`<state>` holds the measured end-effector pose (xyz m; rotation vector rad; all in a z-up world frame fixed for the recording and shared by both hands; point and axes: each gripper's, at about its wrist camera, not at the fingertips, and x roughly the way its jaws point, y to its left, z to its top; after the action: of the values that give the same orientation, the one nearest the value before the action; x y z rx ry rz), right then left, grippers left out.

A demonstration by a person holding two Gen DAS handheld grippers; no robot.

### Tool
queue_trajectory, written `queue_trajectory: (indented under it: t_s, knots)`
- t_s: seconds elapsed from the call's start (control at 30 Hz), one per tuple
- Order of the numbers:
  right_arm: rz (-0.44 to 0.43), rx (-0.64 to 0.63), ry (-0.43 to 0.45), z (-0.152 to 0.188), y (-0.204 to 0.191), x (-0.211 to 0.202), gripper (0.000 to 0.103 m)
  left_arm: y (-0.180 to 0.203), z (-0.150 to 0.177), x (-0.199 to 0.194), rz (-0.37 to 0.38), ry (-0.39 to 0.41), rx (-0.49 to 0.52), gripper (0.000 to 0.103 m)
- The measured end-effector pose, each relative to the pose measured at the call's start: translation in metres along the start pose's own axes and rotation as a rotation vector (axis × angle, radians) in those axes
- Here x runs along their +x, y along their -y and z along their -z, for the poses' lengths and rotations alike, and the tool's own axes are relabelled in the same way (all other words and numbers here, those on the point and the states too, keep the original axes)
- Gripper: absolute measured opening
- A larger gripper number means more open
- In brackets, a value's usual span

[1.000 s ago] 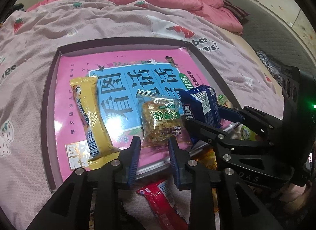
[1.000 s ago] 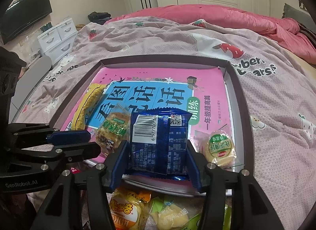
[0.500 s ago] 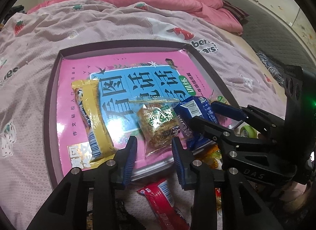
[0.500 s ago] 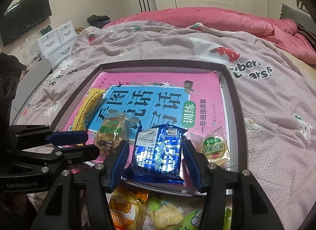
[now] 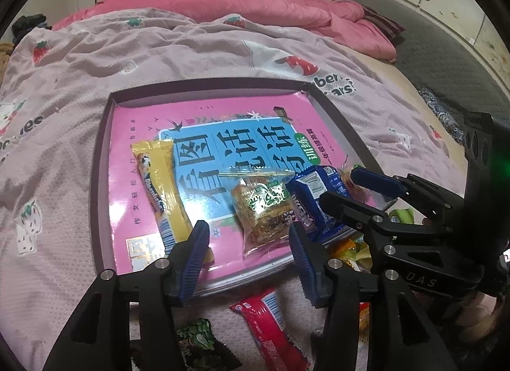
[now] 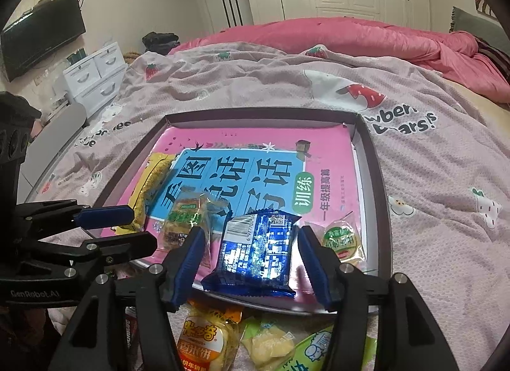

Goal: Organize snacks
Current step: 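Lower the blue biscuit pack into the tray and open the right tool, then withdraw both tools from the tray toward the remaining snacks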

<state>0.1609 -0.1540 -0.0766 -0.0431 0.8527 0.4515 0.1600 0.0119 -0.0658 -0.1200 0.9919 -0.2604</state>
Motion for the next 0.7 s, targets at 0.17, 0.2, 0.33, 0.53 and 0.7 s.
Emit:
queue_trajectory:
  t_s: [0.17,0.2,0.33,0.53,0.7]
  knots:
    - [-0.002,0.006,0.013,-0.001,0.001,-0.004,0.063,-0.001,-0.001,-0.004,-0.004,0.013,-0.010,0.062]
    - [-0.002,0.008,0.015,-0.001,0.002,-0.005,0.063,-0.002,-0.001,-0.005,-0.006,0.016,-0.012,0.063]
    - [-0.004,0.019,0.025,-0.002,0.004,-0.008,0.065,-0.004,-0.002,-0.009,-0.010,0.027,-0.021,0.064]
    - [-0.005,0.036,0.041,-0.004,0.008,-0.013,0.067,-0.008,-0.004,-0.018,-0.034,0.060,-0.033,0.070]
    - [-0.010,0.038,0.062,-0.005,0.009,-0.021,0.068,-0.010,-0.006,-0.026,-0.040,0.084,-0.046,0.075]
